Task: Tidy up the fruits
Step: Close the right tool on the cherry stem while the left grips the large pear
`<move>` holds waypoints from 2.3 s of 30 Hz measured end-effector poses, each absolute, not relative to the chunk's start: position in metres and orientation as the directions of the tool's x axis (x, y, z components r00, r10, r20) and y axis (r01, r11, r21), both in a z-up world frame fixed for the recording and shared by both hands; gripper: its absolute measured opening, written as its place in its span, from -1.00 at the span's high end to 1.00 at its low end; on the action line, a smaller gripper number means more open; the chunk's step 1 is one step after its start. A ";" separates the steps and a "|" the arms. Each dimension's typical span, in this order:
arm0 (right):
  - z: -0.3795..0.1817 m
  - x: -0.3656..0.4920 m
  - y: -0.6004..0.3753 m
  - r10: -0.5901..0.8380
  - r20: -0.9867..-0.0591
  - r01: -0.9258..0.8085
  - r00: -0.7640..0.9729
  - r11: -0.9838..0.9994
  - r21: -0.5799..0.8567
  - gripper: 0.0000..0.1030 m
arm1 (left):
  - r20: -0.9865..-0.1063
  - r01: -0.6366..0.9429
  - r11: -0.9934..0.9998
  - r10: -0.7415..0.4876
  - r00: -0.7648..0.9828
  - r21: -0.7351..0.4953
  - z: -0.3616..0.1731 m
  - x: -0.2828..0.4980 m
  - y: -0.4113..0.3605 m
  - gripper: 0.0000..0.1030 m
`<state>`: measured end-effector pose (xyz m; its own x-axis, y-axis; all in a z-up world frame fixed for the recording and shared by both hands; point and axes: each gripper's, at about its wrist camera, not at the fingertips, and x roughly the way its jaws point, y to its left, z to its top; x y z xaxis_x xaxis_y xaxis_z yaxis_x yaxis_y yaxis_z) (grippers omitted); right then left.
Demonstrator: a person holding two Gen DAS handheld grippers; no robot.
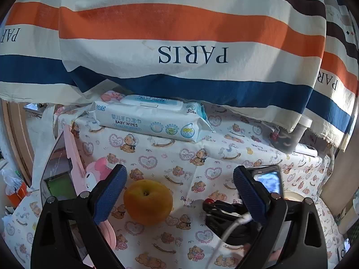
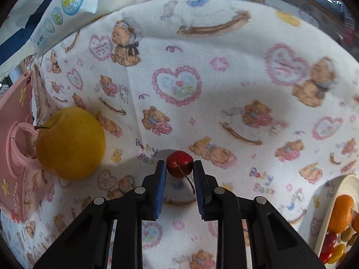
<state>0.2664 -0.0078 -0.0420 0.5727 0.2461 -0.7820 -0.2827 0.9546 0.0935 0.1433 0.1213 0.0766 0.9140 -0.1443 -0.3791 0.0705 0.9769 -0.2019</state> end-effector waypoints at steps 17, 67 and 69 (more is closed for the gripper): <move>0.033 0.141 -0.107 0.276 -0.596 -0.293 0.754 0.954 0.072 0.51 | -0.427 0.143 0.990 -0.129 0.895 0.000 0.059 0.139 0.051 -0.83; 0.026 0.132 -0.144 0.284 -0.587 -0.259 0.758 0.957 0.129 0.51 | -0.575 -0.047 0.808 0.458 0.678 0.588 -0.023 0.240 0.019 -0.08; 0.025 0.132 -0.144 0.286 -0.588 -0.257 0.757 0.957 0.133 0.51 | -0.597 -0.035 0.830 0.428 0.679 0.556 -0.018 0.238 0.024 -0.06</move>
